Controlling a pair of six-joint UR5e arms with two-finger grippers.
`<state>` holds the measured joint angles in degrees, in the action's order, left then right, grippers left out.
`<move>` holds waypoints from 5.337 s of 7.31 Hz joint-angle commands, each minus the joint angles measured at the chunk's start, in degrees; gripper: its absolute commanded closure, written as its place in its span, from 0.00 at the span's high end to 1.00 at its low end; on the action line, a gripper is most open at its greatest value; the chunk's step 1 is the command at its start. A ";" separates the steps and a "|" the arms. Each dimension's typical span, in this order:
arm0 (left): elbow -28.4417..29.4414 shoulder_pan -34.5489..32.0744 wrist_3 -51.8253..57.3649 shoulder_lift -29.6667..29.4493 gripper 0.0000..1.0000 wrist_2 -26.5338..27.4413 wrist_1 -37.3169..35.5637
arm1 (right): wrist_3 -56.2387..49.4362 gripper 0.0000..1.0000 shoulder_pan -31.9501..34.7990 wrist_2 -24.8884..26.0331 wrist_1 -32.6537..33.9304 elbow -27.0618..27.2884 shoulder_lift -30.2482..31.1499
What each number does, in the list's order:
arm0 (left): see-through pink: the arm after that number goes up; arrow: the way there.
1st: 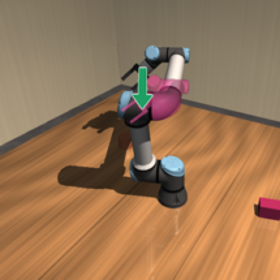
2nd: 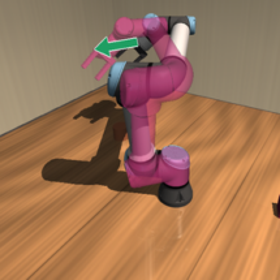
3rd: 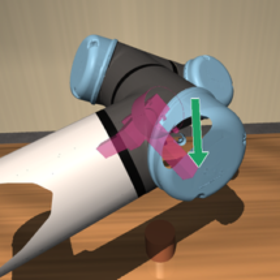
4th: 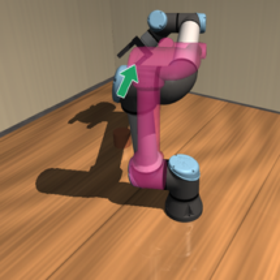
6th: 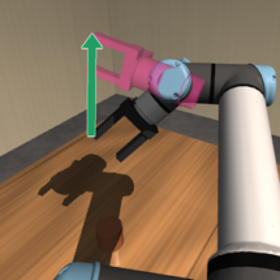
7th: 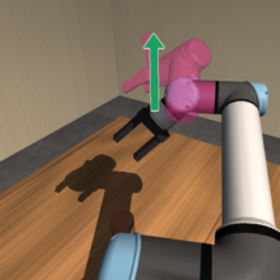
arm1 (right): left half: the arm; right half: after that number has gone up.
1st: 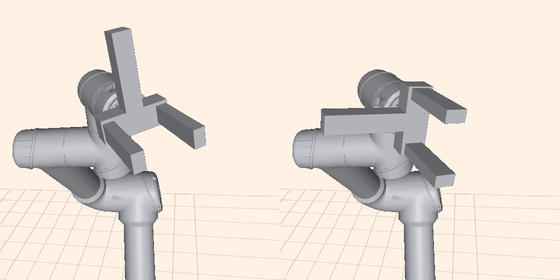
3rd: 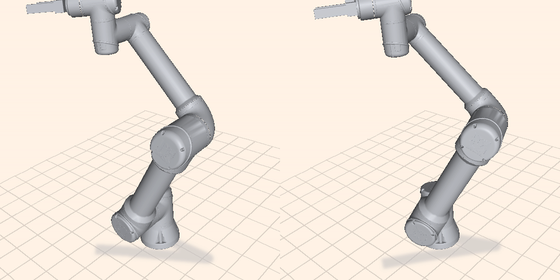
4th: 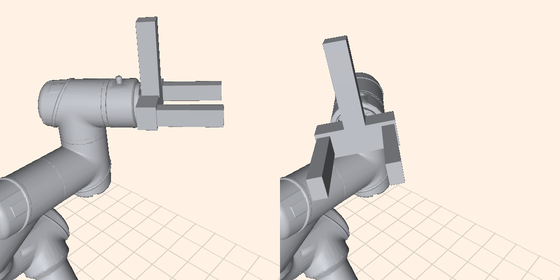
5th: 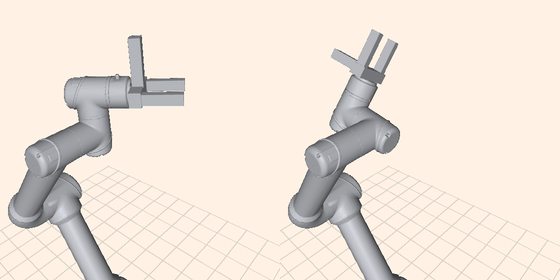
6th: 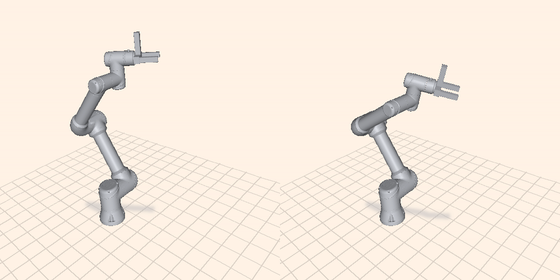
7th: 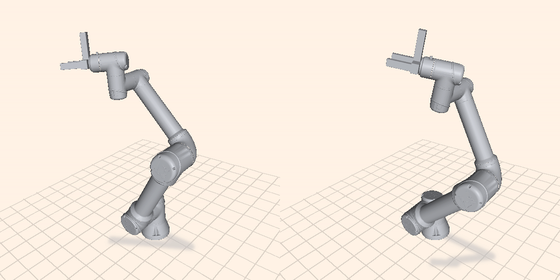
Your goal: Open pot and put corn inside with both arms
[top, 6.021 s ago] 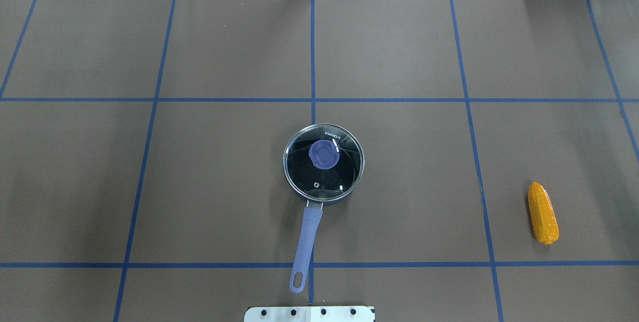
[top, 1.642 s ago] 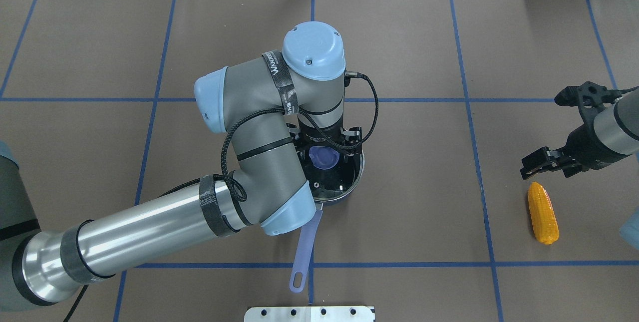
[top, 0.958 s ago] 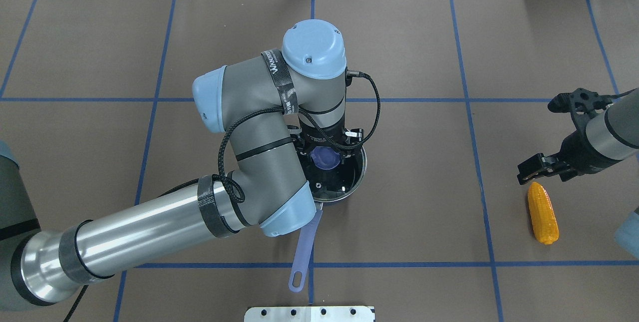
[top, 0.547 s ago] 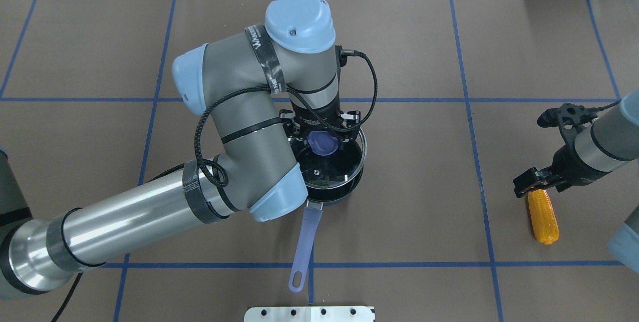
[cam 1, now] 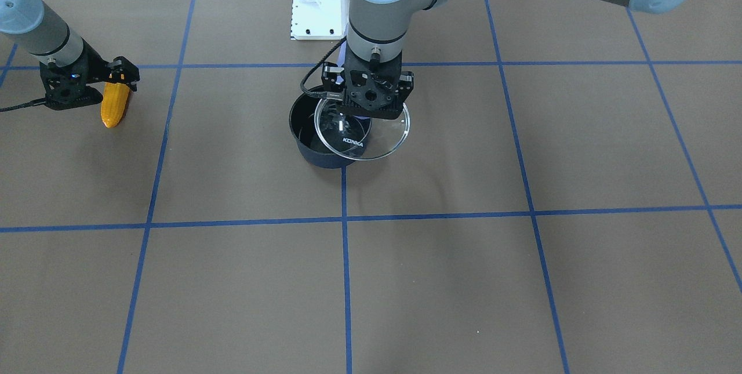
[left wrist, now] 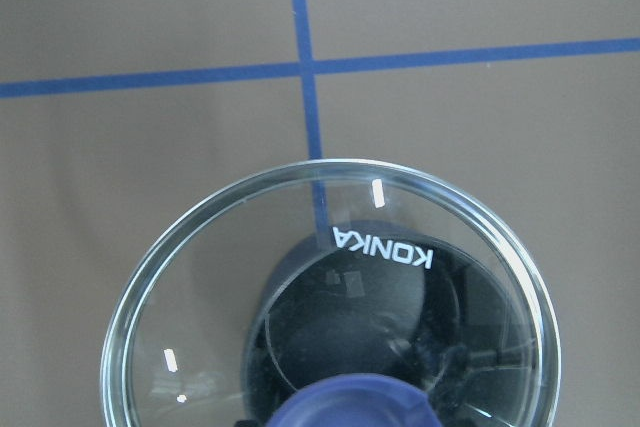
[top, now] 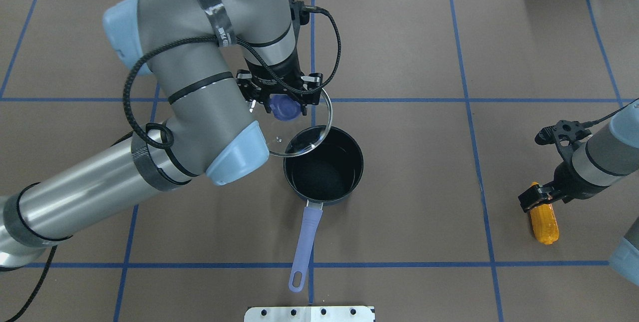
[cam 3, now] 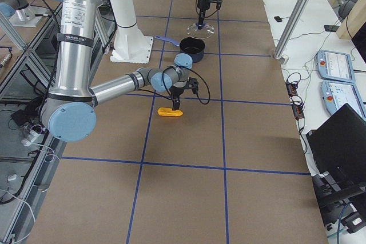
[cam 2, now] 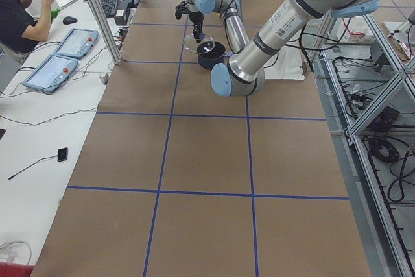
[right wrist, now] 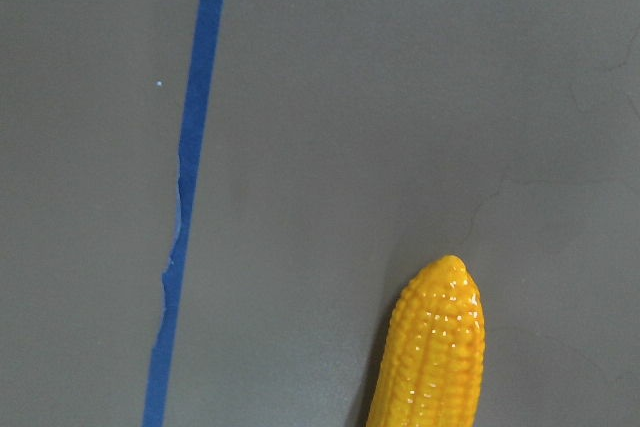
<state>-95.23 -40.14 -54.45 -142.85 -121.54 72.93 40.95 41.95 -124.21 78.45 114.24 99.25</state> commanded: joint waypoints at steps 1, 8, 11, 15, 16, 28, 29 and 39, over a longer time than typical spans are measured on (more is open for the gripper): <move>-1.27 -3.44 4.77 3.19 0.58 -0.09 -0.34 | 0.26 0.99 -1.25 0.55 -5.99 -0.42 3.82; -3.65 -7.59 13.39 6.79 0.58 -0.89 -2.88 | 3.61 0.54 -5.48 2.92 -8.93 -3.24 3.32; -3.65 -8.73 15.60 8.03 0.58 -0.89 -2.88 | 3.34 0.25 -5.48 2.31 -8.84 -2.54 3.15; -5.32 -9.95 23.39 13.82 0.58 -0.97 -2.53 | 3.17 0.23 0.56 -3.38 -3.78 -1.04 -5.34; -5.93 -10.13 24.82 16.53 0.58 -0.89 -1.58 | 3.34 0.23 2.68 -4.88 2.17 -0.78 -12.25; 1.89 -18.57 42.05 37.21 0.60 -11.06 19.00 | 11.60 0.26 -8.19 -4.11 11.90 -19.50 -51.88; 1.89 -18.66 43.01 38.25 0.61 -11.78 19.00 | 11.52 0.57 -8.72 -4.02 11.81 -19.32 -51.18; 0.14 -21.88 42.85 41.25 0.98 -11.26 19.18 | 9.77 1.00 -0.39 10.00 12.24 -10.80 -45.20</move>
<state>-93.81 -59.43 -11.64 -101.62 -133.29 92.12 51.36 39.97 -120.00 90.28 102.35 52.91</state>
